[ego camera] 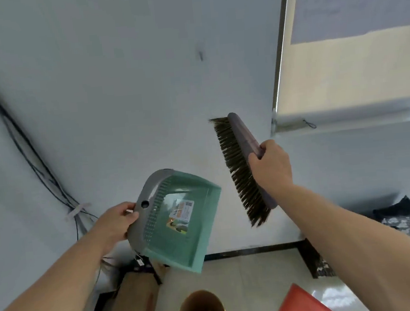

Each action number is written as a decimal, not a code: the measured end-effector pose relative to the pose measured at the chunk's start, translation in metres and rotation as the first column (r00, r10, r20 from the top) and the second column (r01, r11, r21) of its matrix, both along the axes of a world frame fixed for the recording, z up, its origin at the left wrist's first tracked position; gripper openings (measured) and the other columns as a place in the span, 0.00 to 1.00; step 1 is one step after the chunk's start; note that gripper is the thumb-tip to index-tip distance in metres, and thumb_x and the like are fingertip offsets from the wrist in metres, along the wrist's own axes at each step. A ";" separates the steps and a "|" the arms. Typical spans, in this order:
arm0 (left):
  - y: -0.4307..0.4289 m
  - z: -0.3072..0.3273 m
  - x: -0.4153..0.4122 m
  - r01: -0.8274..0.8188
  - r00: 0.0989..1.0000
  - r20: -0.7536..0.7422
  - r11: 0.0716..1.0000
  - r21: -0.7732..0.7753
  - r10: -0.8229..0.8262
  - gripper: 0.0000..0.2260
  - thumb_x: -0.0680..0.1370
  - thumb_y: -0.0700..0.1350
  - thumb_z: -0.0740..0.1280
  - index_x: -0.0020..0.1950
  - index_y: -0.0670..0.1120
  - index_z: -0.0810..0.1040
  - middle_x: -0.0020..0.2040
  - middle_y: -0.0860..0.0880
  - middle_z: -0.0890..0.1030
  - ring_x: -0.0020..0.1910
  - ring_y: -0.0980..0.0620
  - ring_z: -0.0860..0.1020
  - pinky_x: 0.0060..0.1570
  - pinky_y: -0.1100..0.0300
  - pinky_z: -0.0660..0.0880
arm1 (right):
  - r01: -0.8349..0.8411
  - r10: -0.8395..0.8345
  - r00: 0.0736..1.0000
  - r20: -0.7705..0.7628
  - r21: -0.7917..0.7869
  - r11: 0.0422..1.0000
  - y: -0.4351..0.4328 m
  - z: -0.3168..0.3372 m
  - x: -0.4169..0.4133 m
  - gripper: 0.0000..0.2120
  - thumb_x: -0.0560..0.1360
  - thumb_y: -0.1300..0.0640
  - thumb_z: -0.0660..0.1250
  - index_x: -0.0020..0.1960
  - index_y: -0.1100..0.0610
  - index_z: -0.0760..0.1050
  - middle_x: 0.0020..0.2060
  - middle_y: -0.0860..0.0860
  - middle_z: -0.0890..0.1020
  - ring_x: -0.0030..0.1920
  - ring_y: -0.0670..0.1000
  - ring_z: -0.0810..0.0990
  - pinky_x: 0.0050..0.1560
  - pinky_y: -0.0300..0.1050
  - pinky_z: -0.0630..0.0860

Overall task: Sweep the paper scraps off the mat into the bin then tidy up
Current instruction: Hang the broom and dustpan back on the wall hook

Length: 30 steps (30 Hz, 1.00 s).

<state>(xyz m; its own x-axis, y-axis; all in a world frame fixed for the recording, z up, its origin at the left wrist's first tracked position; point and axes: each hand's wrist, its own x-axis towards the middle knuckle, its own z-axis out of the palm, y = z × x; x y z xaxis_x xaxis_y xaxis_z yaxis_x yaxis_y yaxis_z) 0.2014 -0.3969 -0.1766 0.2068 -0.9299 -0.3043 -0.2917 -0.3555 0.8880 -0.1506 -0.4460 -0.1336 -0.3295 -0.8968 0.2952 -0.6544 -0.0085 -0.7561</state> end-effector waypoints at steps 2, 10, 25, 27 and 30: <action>-0.034 0.035 0.016 0.064 0.996 0.062 0.995 -0.082 -0.059 0.07 0.81 0.39 0.63 0.57 0.44 0.78 0.55 0.41 0.79 0.51 0.44 0.78 0.49 0.49 0.78 | 0.036 -0.033 0.999 0.042 -0.076 0.996 -0.022 0.029 0.016 0.07 0.75 0.53 0.63 0.51 0.55 0.68 0.46 0.52 0.73 0.44 0.54 0.72 0.43 0.47 0.67; -0.163 0.166 0.043 0.411 0.888 0.307 0.889 -0.200 -0.342 0.10 0.82 0.41 0.62 0.56 0.51 0.81 0.54 0.48 0.82 0.53 0.48 0.80 0.53 0.47 0.78 | 0.209 -0.186 0.978 0.098 -0.332 0.920 -0.096 0.109 0.065 0.08 0.76 0.52 0.61 0.52 0.54 0.70 0.46 0.50 0.73 0.42 0.51 0.71 0.43 0.46 0.65; -0.297 0.250 -0.070 0.575 0.771 0.472 0.785 -0.230 -0.427 0.11 0.82 0.43 0.60 0.60 0.52 0.79 0.58 0.47 0.80 0.56 0.45 0.77 0.59 0.43 0.75 | 0.203 -0.247 0.968 -0.033 -0.470 0.859 -0.197 0.176 0.029 0.15 0.77 0.55 0.63 0.64 0.52 0.70 0.55 0.51 0.75 0.46 0.48 0.71 0.46 0.46 0.70; -0.315 0.257 -0.084 0.566 0.772 0.481 0.794 -0.223 -0.415 0.11 0.81 0.43 0.60 0.59 0.53 0.79 0.58 0.47 0.79 0.56 0.45 0.77 0.60 0.43 0.74 | 0.175 -0.222 0.974 -0.037 -0.494 0.851 -0.213 0.187 0.017 0.17 0.77 0.54 0.63 0.65 0.51 0.68 0.55 0.50 0.75 0.47 0.48 0.72 0.45 0.46 0.69; -0.339 0.264 -0.101 0.547 0.777 0.497 0.805 -0.229 -0.386 0.11 0.81 0.43 0.60 0.55 0.55 0.79 0.58 0.48 0.79 0.56 0.46 0.77 0.61 0.43 0.73 | 0.159 -0.218 0.974 -0.053 -0.523 0.838 -0.233 0.202 -0.004 0.18 0.76 0.53 0.63 0.66 0.49 0.67 0.56 0.50 0.75 0.46 0.48 0.72 0.45 0.47 0.71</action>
<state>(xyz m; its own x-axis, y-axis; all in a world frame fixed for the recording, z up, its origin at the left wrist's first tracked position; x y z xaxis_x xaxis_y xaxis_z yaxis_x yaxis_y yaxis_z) 0.1003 -0.7355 0.0878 -0.2531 -0.9655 0.0609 -0.6980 0.2258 0.6796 -0.1543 -0.6790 0.0679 -0.4170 -0.5314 0.7374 -0.7590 -0.2427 -0.6041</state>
